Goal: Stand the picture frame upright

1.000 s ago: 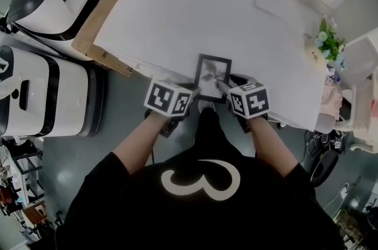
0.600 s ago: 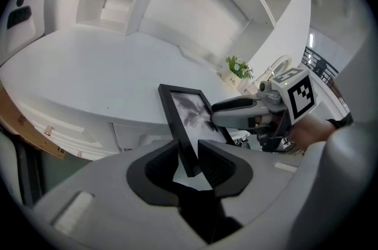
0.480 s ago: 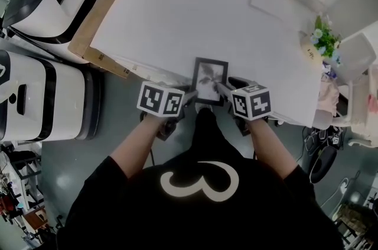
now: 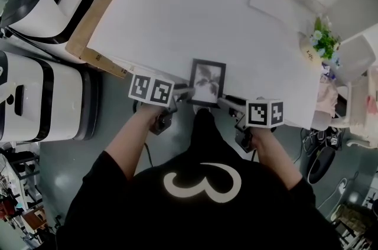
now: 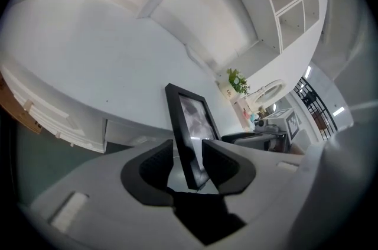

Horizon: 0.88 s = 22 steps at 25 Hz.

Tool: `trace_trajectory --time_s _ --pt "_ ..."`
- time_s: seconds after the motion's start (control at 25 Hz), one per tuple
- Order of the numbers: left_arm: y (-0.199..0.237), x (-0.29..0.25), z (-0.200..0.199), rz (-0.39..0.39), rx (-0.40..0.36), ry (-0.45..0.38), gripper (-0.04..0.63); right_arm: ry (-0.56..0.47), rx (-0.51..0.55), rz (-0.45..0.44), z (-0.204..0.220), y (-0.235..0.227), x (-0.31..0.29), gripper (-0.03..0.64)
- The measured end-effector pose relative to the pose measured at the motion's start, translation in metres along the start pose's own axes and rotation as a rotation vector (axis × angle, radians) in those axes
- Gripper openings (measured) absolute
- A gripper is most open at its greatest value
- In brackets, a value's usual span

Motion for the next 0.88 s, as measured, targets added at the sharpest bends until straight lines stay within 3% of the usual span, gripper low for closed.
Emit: trace_trajectory --time_s 0.2,0.4,0.88 --pt "0.004 -0.004 0.003 0.006 0.016 0.019 0.149 0.035 -0.102 -0.069 0.005 -0.002 -0.014 0.166" --pt "0.006 -0.006 0.005 0.014 0.014 0.023 0.143 0.026 -0.171 -0.093 0.004 -0.006 -0.022 0.105" --pt "0.005 -0.008 0.004 0.041 0.016 0.027 0.113 0.038 -0.165 -0.091 0.005 -0.004 -0.023 0.089"
Point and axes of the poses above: the fingertips, and each gripper's own axes: x backward along the fingers, y to its left, z out of its underside, the point moved 1 cm from there along x, backward along the fingers, and after that the axes turned 7 degrees about z, right-handed, at the moved point
